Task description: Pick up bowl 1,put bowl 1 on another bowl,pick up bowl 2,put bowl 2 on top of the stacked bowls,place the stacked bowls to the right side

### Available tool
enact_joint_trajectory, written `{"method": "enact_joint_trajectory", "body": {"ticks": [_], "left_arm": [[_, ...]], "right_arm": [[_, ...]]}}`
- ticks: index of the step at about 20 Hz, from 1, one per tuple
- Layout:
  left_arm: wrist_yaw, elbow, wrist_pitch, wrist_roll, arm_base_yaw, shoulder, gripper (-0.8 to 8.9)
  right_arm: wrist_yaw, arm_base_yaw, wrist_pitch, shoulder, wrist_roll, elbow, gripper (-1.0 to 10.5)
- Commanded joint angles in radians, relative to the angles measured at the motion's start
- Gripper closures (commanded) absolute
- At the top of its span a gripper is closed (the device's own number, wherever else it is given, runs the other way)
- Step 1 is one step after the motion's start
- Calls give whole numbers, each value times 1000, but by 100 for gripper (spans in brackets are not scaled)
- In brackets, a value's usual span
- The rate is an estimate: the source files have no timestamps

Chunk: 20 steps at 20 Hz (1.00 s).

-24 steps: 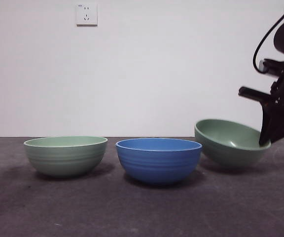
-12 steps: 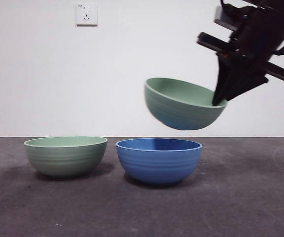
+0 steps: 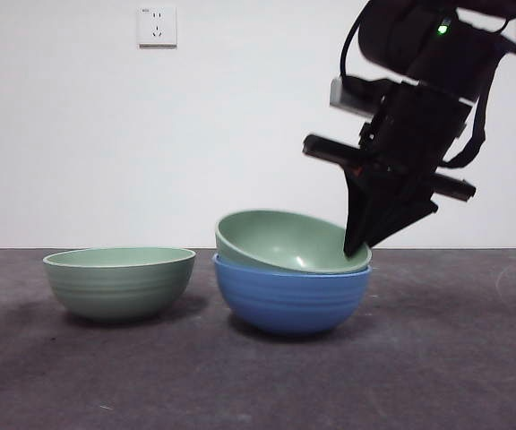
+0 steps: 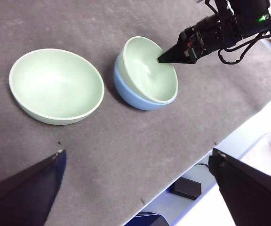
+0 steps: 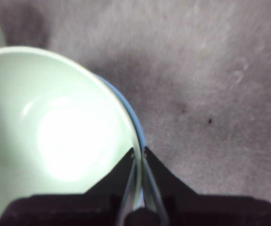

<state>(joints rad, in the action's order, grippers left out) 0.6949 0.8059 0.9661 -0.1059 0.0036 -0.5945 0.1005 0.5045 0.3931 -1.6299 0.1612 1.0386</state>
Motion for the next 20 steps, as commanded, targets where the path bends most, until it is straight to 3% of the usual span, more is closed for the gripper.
{"method": "enact_joint_trajectory", "body": {"ticks": [1, 2, 6, 8, 14, 17, 20], "left_arm": [[-26, 3, 2, 1, -5, 1, 184], [-37, 3, 2, 1, -5, 1, 184], [-48, 3, -6, 1, -5, -22, 184], [-50, 3, -16, 1, -5, -53, 184], [-103, 3, -130, 37, -16, -215, 185], [-176, 3, -243, 88, -62, -327, 184], [-251, 5, -338, 133, -105, -427, 185]], "right_arm": [[5, 2, 0, -12, 6, -5, 935], [5, 6, -2, -12, 6, -5, 930], [36, 14, 12, 0, 6, -5, 728], [86, 16, 12, 24, 6, -5, 722], [72, 22, 88, 232, 6, -3, 722], [3, 20, 193, 382, 5, -3, 722], [-11, 19, 281, 494, 5, -3, 723]]}}
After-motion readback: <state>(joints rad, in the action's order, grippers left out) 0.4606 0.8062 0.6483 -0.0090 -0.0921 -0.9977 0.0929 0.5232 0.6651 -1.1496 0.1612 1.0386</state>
